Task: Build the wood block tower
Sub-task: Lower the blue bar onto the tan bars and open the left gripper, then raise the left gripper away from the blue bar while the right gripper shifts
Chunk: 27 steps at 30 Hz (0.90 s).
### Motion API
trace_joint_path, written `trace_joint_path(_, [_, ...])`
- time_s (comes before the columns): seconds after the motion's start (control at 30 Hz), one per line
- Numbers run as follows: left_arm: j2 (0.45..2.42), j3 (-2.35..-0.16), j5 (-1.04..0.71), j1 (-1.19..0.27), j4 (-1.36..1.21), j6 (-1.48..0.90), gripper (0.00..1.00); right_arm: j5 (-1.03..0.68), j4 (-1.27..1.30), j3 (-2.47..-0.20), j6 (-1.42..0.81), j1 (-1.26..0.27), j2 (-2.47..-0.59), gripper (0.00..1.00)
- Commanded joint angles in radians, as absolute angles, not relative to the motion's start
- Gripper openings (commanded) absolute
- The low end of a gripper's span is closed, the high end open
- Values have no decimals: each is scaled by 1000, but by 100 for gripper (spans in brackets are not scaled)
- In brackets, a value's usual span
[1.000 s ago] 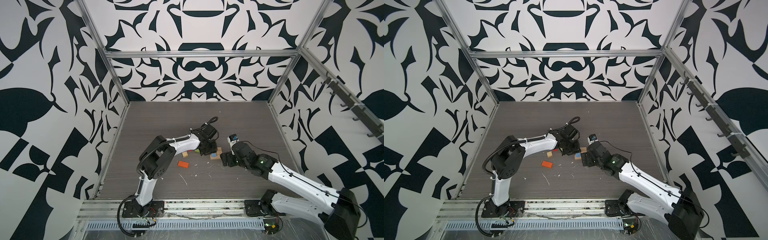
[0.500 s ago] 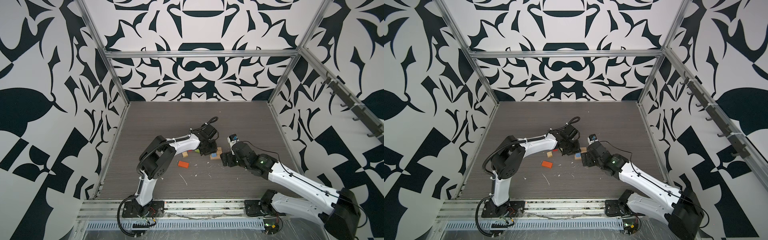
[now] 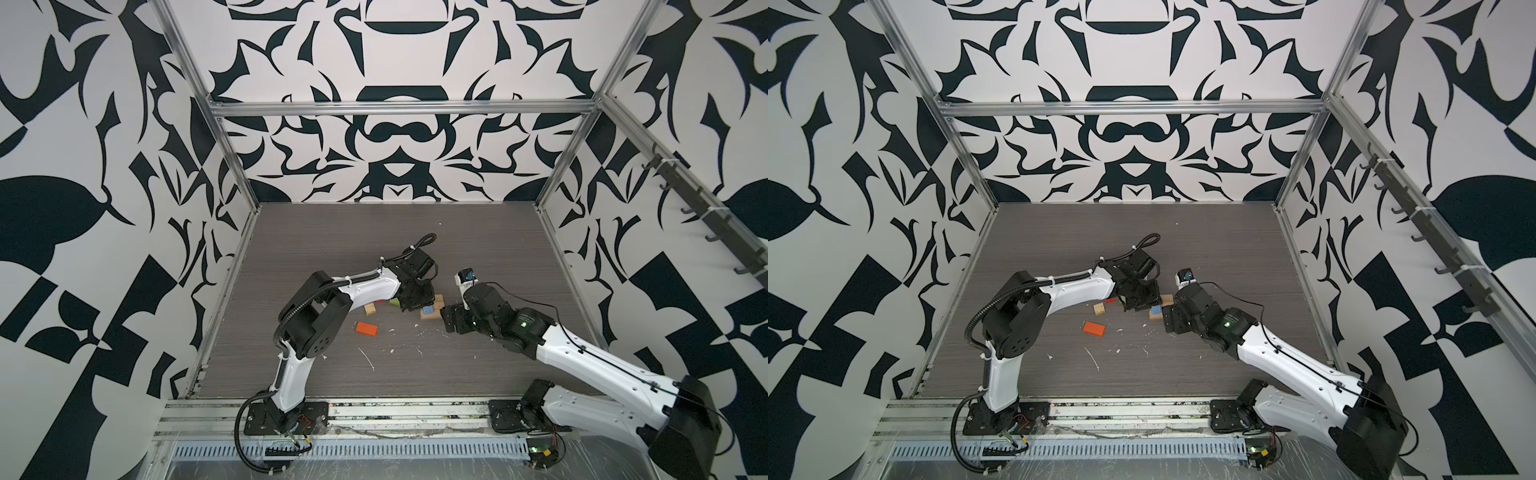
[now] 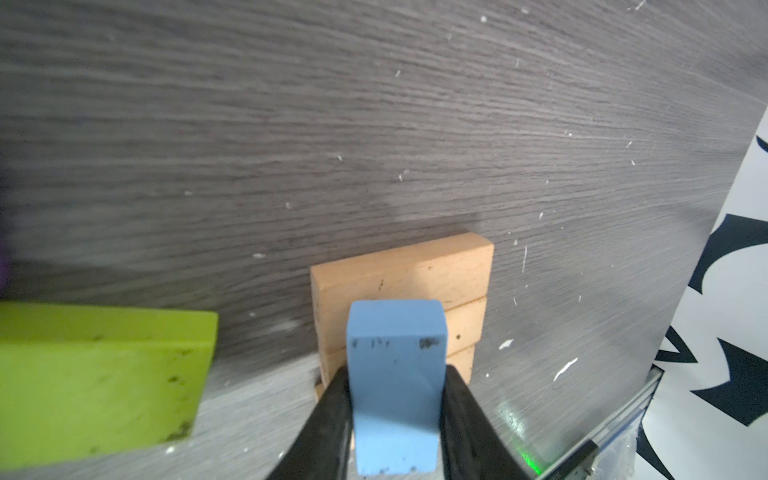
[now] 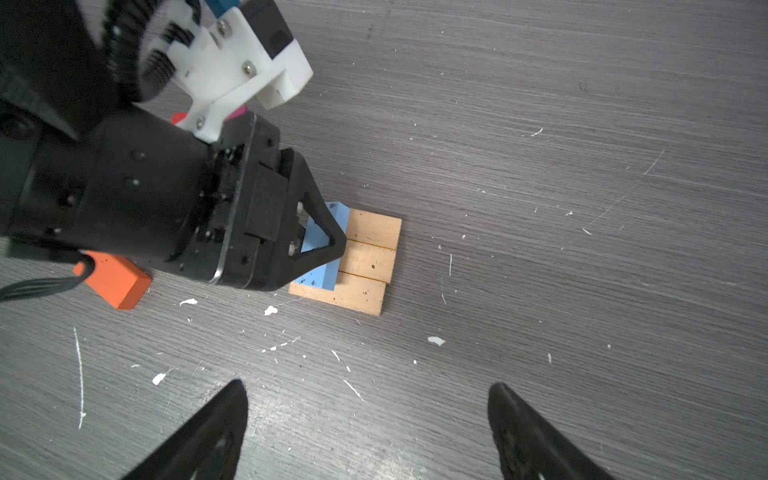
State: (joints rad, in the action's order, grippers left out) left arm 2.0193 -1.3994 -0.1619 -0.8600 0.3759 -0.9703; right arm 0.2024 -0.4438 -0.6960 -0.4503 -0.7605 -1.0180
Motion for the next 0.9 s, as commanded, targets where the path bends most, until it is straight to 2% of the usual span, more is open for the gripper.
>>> trace_joint_path(0.0, [2050, -1401, -166, -865, 386, -981, 39, 206, -426, -696, -464, -758, -1015, 94])
trace_joint_path(0.87, [1974, -1420, -168, -864, 362, -941, 45, 204, -410, -701, -465, -758, -1028, 94])
